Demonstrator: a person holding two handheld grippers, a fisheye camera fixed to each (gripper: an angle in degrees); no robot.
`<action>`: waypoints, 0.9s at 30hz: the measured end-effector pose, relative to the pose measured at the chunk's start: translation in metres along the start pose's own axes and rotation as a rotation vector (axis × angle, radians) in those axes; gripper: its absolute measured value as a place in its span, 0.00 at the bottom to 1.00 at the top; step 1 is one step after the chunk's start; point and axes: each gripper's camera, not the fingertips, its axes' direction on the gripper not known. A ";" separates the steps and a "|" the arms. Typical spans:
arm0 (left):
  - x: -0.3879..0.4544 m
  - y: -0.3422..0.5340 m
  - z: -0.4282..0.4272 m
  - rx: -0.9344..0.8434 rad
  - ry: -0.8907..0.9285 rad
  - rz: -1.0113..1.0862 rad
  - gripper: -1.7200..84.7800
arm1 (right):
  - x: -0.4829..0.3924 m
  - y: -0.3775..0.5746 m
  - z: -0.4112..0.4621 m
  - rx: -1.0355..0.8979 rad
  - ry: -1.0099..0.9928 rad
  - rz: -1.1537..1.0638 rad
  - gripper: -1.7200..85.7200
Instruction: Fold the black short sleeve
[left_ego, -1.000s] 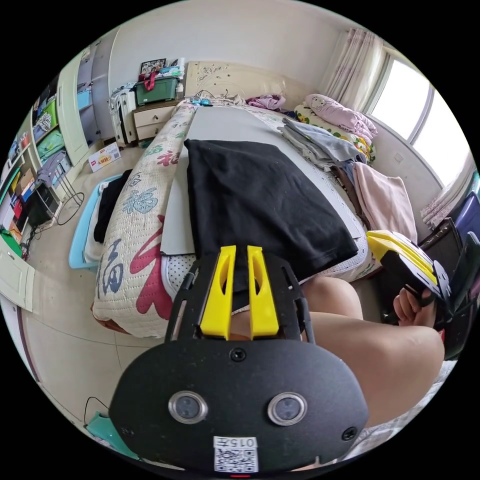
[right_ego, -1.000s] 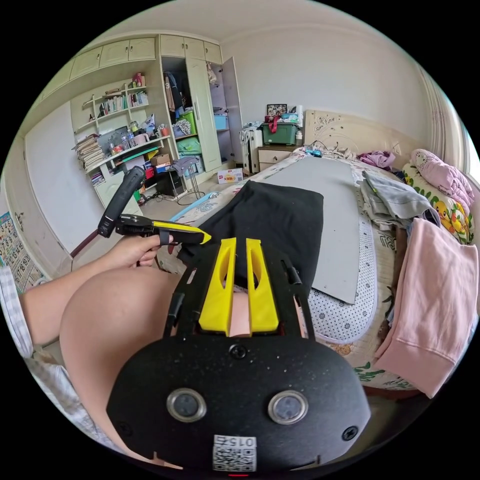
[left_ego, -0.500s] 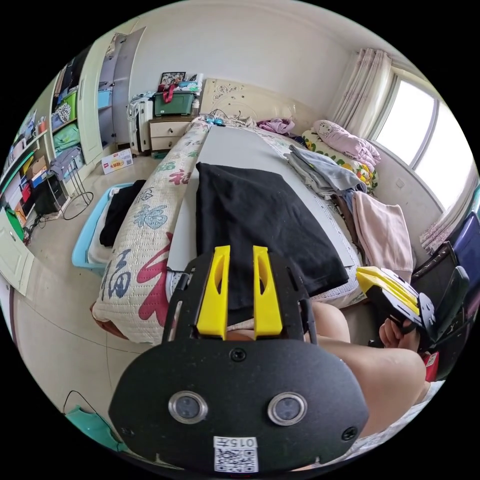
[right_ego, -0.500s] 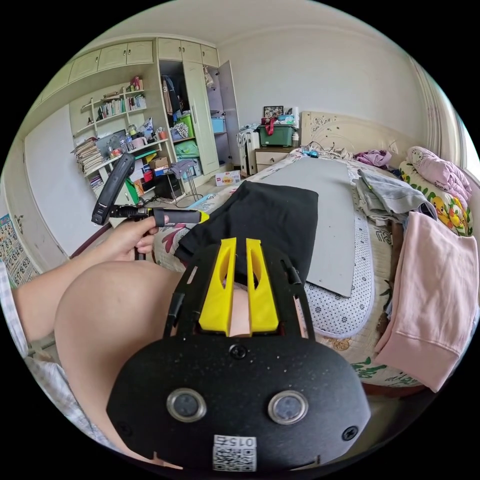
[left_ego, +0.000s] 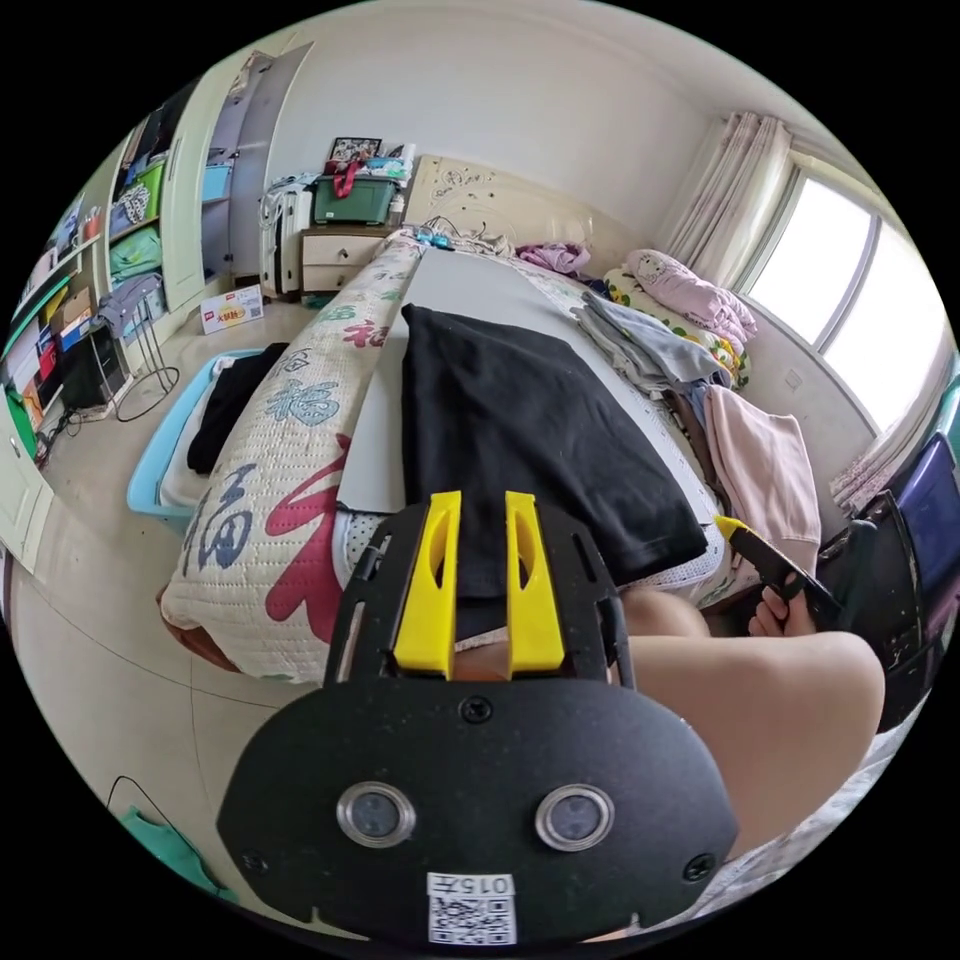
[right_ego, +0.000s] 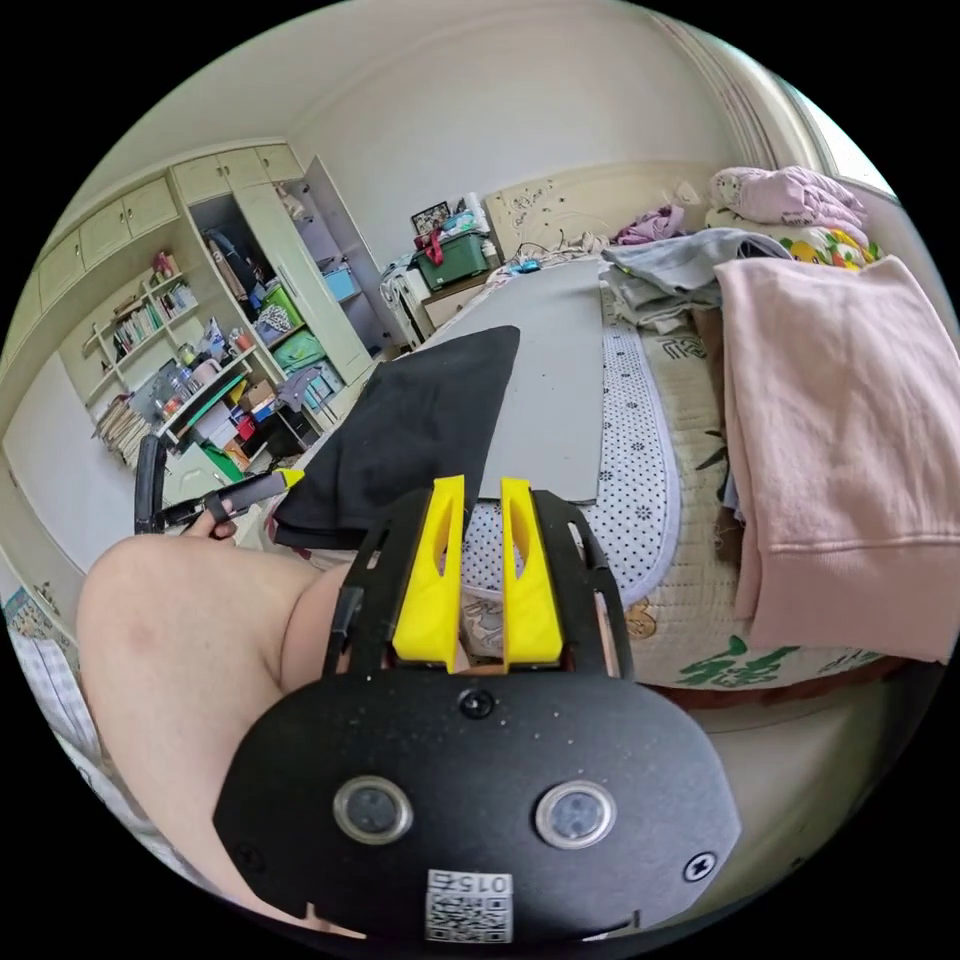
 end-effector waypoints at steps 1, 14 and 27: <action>-0.001 0.001 -0.003 0.009 0.005 -0.002 0.11 | 0.003 -0.001 0.001 -0.002 -0.010 0.005 0.10; -0.022 0.026 -0.034 0.041 0.010 -0.027 0.07 | 0.010 -0.023 0.016 -0.114 -0.021 -0.073 0.09; -0.045 0.053 -0.050 0.015 0.094 -0.154 0.10 | 0.015 -0.037 0.000 -0.144 -0.029 -0.108 0.09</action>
